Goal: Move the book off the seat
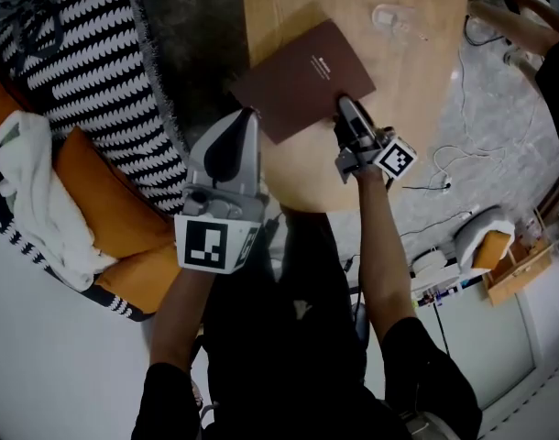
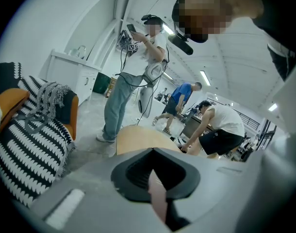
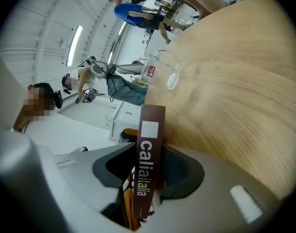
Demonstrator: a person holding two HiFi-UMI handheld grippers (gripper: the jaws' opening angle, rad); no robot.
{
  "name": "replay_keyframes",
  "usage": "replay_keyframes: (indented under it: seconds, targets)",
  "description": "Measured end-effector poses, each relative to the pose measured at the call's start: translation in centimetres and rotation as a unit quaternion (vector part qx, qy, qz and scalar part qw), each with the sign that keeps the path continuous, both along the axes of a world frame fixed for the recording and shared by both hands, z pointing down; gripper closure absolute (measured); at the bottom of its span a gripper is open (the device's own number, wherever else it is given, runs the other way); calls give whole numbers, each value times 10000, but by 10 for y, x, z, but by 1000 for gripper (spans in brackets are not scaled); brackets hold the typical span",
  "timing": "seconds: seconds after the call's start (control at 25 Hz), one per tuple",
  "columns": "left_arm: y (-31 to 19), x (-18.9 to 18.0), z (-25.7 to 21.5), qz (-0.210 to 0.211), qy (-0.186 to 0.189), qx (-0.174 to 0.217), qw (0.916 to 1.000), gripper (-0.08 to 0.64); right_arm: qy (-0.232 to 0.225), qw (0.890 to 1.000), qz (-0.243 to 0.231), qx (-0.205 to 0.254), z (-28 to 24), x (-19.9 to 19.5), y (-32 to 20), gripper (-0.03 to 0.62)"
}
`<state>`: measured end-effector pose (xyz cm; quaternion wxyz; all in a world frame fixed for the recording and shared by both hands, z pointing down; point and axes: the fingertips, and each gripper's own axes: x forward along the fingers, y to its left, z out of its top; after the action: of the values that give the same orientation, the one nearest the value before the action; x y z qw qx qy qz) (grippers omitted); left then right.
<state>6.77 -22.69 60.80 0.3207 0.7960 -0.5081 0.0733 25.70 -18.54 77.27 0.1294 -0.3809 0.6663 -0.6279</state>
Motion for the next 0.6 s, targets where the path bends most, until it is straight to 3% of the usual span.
replay_keyframes:
  seconds: [0.32, 0.6]
  targets:
    - [2, 14, 3, 10, -43, -83, 10000, 554, 86, 9996, 70, -253, 9, 19, 4, 413]
    - [9, 21, -10, 77, 31, -4, 10000, 554, 506, 9982, 27, -334, 0, 32, 11, 388]
